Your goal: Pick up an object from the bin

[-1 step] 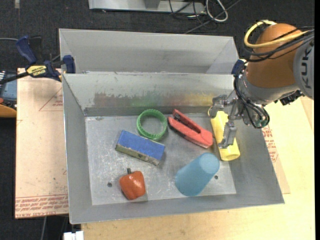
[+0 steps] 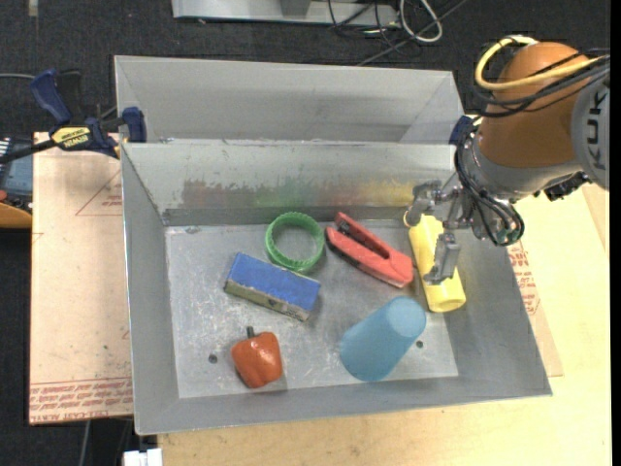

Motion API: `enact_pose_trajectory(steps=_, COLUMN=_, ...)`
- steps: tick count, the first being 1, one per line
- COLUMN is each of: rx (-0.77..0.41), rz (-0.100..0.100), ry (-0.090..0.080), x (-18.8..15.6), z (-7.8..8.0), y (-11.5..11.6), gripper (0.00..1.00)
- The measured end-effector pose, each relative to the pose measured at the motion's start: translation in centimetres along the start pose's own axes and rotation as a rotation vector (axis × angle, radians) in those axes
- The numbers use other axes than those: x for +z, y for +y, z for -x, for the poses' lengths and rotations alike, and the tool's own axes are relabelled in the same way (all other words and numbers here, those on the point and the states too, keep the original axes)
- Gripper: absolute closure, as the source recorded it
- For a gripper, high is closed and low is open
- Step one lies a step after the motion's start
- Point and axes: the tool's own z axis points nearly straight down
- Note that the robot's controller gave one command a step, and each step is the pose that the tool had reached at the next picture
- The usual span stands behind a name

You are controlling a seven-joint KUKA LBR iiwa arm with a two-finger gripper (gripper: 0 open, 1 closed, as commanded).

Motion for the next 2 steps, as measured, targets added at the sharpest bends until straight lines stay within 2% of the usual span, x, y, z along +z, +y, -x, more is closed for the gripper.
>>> enact_pose_trajectory(steps=1, rx=0.248, rz=0.001, ry=-0.001, x=8.4, z=2.1, y=2.5, gripper=0.00)
enact_pose_trajectory(steps=2, rx=0.004, rz=0.000, ry=-0.010, x=4.4, z=4.0, y=4.0, gripper=0.00)
